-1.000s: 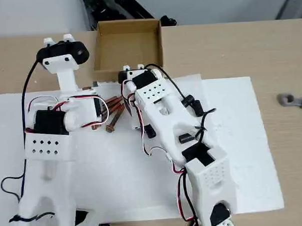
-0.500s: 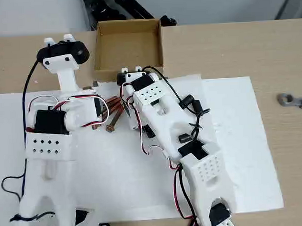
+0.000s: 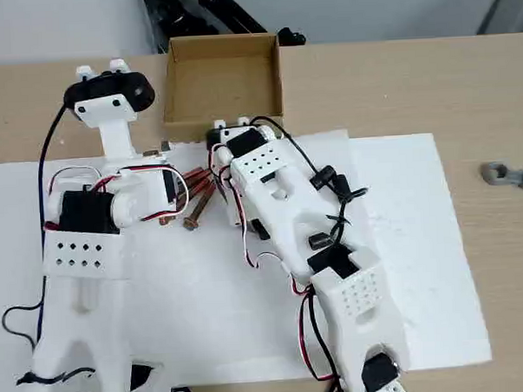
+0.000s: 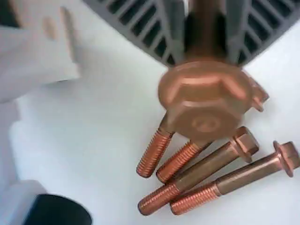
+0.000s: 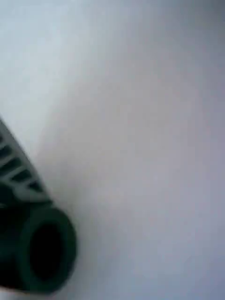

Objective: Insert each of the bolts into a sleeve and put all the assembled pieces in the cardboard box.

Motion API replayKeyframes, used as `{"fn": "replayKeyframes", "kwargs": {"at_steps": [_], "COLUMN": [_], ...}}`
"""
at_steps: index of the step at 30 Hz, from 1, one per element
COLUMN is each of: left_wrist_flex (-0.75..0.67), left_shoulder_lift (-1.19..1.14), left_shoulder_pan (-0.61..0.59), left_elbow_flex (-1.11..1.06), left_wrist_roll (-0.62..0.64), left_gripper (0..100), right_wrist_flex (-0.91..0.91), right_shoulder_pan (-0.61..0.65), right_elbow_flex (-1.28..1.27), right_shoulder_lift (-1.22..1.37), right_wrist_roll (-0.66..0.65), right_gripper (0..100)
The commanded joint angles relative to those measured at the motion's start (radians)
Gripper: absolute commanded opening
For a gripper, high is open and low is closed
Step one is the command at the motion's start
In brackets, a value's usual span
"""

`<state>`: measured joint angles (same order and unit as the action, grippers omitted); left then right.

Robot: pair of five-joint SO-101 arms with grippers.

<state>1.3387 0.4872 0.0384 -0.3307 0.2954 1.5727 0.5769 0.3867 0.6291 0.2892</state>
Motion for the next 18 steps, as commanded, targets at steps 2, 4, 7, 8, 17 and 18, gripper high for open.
{"fn": "replayKeyframes", "kwargs": {"at_steps": [2,4,7,8,17,18], "left_wrist_flex": [-0.028,-0.023,-0.021,-0.02,-0.018,-0.018], "left_shoulder_lift": [0.041,0.041,0.041,0.041,0.041,0.041], "left_shoulder_pan": [-0.008,-0.008,-0.006,-0.006,-0.006,-0.006], "left_elbow_flex": [0.031,0.047,0.085,0.104,0.208,0.211], "left_wrist_roll": [-0.009,-0.011,-0.057,-0.069,-0.107,-0.106], "left_gripper": [0,0,0,0,0,0], "right_wrist_flex": [0.031,0.035,0.056,0.061,0.062,0.062], "right_shoulder_pan": [0.062,0.058,0.054,0.054,0.044,0.044], "right_elbow_flex": [-0.015,-0.014,-0.012,-0.012,-0.014,-0.014], "right_shoulder_lift": [0.002,-0.001,-0.028,-0.048,-0.438,-0.49], "right_wrist_roll": [-0.005,-0.005,0.0,0.002,0.002,0.002], "right_gripper": [1.0,1.0,1.0,1.0,0.8,0.8]}}
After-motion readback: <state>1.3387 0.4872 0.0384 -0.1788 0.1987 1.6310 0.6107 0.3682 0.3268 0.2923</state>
